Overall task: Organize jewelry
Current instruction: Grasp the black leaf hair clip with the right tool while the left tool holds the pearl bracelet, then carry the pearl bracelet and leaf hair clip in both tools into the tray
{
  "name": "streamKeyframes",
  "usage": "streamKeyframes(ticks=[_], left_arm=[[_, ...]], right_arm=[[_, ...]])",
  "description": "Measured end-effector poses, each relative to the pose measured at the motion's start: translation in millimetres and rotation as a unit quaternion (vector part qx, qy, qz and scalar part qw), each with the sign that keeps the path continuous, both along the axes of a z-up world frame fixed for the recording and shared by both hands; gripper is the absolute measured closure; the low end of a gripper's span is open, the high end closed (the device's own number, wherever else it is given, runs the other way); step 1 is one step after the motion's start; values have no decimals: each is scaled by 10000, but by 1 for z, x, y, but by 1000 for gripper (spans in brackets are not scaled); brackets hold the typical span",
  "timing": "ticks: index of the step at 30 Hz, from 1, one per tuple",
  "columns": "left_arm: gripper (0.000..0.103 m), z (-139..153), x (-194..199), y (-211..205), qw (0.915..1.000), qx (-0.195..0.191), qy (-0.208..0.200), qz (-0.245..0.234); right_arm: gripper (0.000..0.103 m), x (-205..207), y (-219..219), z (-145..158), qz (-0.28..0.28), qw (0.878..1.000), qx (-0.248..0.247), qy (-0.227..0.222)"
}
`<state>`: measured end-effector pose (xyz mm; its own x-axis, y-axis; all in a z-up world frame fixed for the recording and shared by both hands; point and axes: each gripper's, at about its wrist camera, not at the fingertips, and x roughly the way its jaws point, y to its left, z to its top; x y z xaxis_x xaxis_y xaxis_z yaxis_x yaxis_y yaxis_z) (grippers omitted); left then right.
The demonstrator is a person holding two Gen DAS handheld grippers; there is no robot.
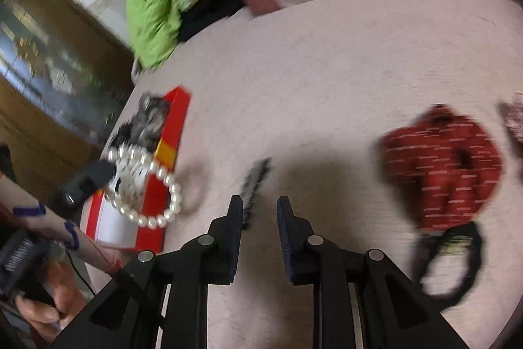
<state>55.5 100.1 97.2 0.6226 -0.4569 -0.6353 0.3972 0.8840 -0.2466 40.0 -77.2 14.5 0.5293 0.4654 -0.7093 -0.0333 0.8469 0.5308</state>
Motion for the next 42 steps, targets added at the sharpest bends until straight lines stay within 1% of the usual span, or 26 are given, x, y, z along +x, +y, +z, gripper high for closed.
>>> streamKeyframes(ticks=[1,3,4,7,8,9,10,11,12,14,16,18,22,24,27,30,35,42], left_arm=[[92,2,0,1,10000,1,-30,24],[92,4,1,6,10000,-58,-36,63],[92,4,2,8,9999,-86,-32,76],[92,3,3,10,9999,-86,-13,99],[92,2,3,10,9999,-65,-18,100],[92,2,3,10,9999,-49,-18,93],[92,2,3,10,9999,-25,-25,96],[92,2,2,10,9999,-17,-35,104],[92,2,2,12,9999,-20,-41,111],[92,3,2,15,9999,-27,-49,148],[92,4,2,20,9998,-55,-58,203],[92,7,0,26,9996,-63,-86,269],[92,13,-2,39,9992,-93,-133,379],[92,16,-4,47,9989,-115,-143,438],[92,21,-9,64,9982,-144,-180,556],[92,23,-14,85,9969,-209,-176,737],[92,25,-25,128,9932,-284,-168,1120],[92,12,-30,185,9862,-276,36,1633]], right_arm=[[79,3,11,-1,75,9999,-109,-25],[70,7,25,-3,162,9994,-300,-47],[69,8,32,-4,218,9989,-406,-47],[68,10,52,-9,297,9930,-1135,-93],[70,9,56,-10,324,9904,-1339,-144],[79,9,56,-10,316,9896,-1393,-148],[85,8,53,-10,250,9894,-1420,-144],[87,9,48,-10,210,9898,-1402,-124],[90,9,42,-10,188,9921,-1235,-92],[90,9,31,-9,88,9956,-930,-30],[90,6,28,-3,73,9960,-877,-127],[90,0,26,8,75,9953,-913,-314],[90,-14,28,32,169,9945,-606,-837],[90,-20,35,39,227,9929,-613,-997],[90,-29,41,49,305,9919,-382,-1174],[90,-35,54,59,362,9903,-270,-1315],[90,-40,80,65,545,9889,-186,-1367],[90,-46,128,66,903,9877,-100,-1272]])
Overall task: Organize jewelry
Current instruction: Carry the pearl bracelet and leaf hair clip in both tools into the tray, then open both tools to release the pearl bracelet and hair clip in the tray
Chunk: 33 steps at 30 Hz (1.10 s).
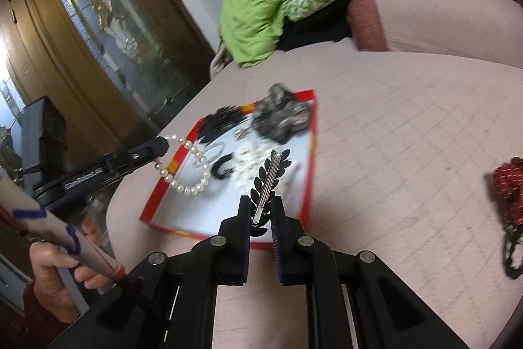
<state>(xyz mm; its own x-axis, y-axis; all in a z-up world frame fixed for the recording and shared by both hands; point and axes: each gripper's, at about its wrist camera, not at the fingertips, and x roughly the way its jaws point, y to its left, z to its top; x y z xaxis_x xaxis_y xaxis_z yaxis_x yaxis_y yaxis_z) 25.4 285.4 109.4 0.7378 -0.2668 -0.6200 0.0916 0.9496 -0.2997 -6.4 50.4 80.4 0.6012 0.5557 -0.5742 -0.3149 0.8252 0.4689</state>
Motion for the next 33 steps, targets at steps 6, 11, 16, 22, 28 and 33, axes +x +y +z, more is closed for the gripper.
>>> streamKeyframes(ticks=[6,11,16,22,28,33], left_arm=[[92,-24,9,42,9986,-114,373,366],[92,-33,15,60,9971,-62,495,576],[92,-45,27,71,9950,-109,687,716],[92,-49,33,79,9934,-149,770,831],[92,-51,35,78,9934,-102,796,822],[92,-53,35,78,9929,-41,841,842]], right_arm=[[90,7,51,3,421,9989,-189,78],[90,22,91,-1,692,9967,-374,220],[90,41,125,-8,894,9938,-571,346],[90,58,151,-25,1024,9896,-868,525],[90,68,156,-36,1040,9874,-1002,650],[90,69,161,-41,1020,9859,-1140,675]])
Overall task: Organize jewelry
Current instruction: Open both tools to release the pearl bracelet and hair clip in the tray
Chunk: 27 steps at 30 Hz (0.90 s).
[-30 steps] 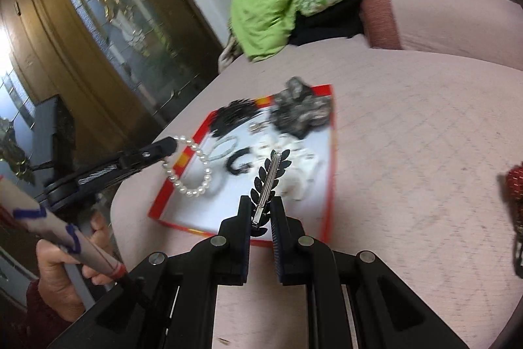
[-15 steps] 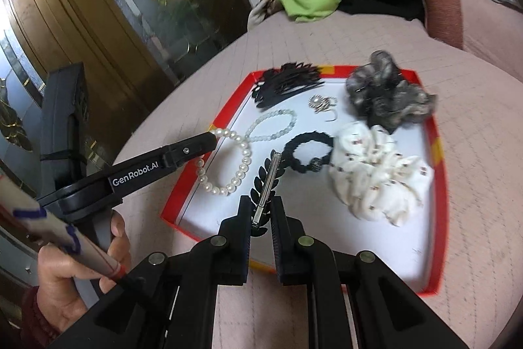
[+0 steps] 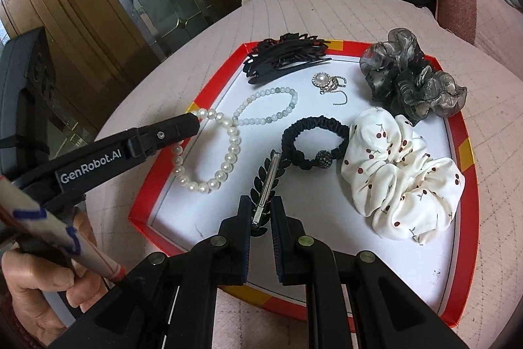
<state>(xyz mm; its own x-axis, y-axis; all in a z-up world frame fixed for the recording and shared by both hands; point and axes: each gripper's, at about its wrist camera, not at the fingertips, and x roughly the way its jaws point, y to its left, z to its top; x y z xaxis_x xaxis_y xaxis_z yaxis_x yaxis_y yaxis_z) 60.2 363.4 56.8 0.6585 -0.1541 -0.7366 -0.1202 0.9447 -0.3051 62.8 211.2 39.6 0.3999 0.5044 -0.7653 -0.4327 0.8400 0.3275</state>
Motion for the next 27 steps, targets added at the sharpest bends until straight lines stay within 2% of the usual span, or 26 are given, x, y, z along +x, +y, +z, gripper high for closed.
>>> streamKeyframes(ticks=[6,16,20,25,27], left_arm=[[92,-4,1,2,10000,-20,69,37],[92,-5,2,-5,10000,43,89,9],[92,-5,3,-7,10000,47,76,-24],[91,-2,1,-12,9999,125,6,-37],[82,1,0,-15,9998,178,-64,-29]], right_arm=[[89,3,-5,-7,-111,9998,-136,65],[88,4,-14,-7,-212,9997,-27,141],[79,1,-21,-2,-245,9996,86,133],[78,-6,-30,8,-277,9993,224,54],[78,-10,-35,12,-282,9992,285,39]])
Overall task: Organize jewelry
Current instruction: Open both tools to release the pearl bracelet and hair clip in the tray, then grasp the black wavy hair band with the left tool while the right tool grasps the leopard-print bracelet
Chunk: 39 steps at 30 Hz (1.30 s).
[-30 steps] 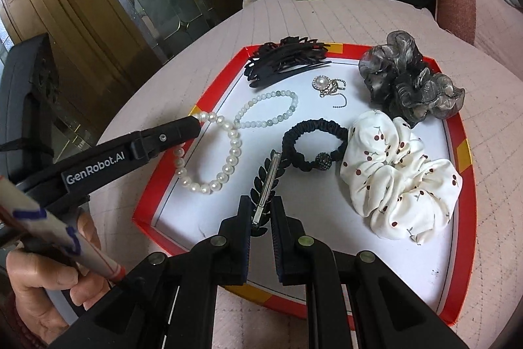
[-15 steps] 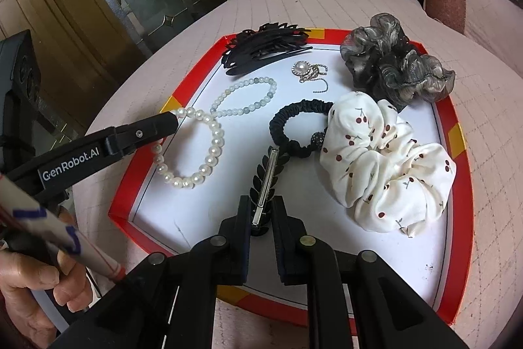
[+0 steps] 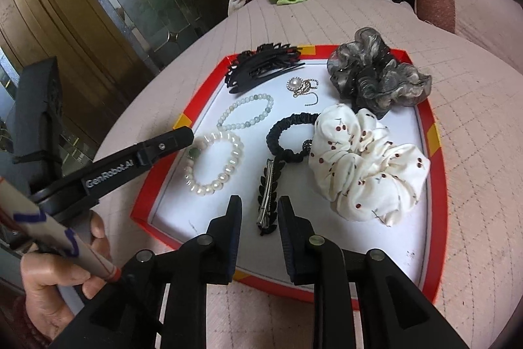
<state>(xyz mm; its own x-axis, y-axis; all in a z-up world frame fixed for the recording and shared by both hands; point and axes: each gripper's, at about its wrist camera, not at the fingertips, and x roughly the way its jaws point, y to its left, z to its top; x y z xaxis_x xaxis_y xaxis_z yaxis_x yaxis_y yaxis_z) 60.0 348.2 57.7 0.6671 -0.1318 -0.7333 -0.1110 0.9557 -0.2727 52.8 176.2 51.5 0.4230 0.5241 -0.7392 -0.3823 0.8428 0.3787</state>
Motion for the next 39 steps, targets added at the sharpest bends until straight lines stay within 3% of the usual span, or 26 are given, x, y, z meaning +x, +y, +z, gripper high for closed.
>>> streamKeyframes(ticks=[2,11,25,29,33,37,39], left_arm=[[78,2,-1,-3,10000,71,-52,10],[78,15,-11,-24,9985,404,-355,-94],[78,18,-24,-89,9940,810,-453,-576],[78,23,-37,-121,9919,698,-535,-914],[78,30,-49,-177,9836,563,-604,-1604],[77,20,-51,-252,9670,149,-229,-2532],[77,10,-51,-292,9530,-139,73,-3027]], right_arm=[[78,-4,-5,5,-16,10000,43,-29],[78,-26,-51,26,-280,9990,291,-193],[73,-61,-196,25,-1510,9865,607,-181],[72,-78,-255,20,-2092,9753,674,-201],[72,-95,-320,5,-2886,9563,454,-121],[71,-108,-379,-12,-3719,9255,682,220],[72,-115,-396,-15,-3955,9143,836,266]])
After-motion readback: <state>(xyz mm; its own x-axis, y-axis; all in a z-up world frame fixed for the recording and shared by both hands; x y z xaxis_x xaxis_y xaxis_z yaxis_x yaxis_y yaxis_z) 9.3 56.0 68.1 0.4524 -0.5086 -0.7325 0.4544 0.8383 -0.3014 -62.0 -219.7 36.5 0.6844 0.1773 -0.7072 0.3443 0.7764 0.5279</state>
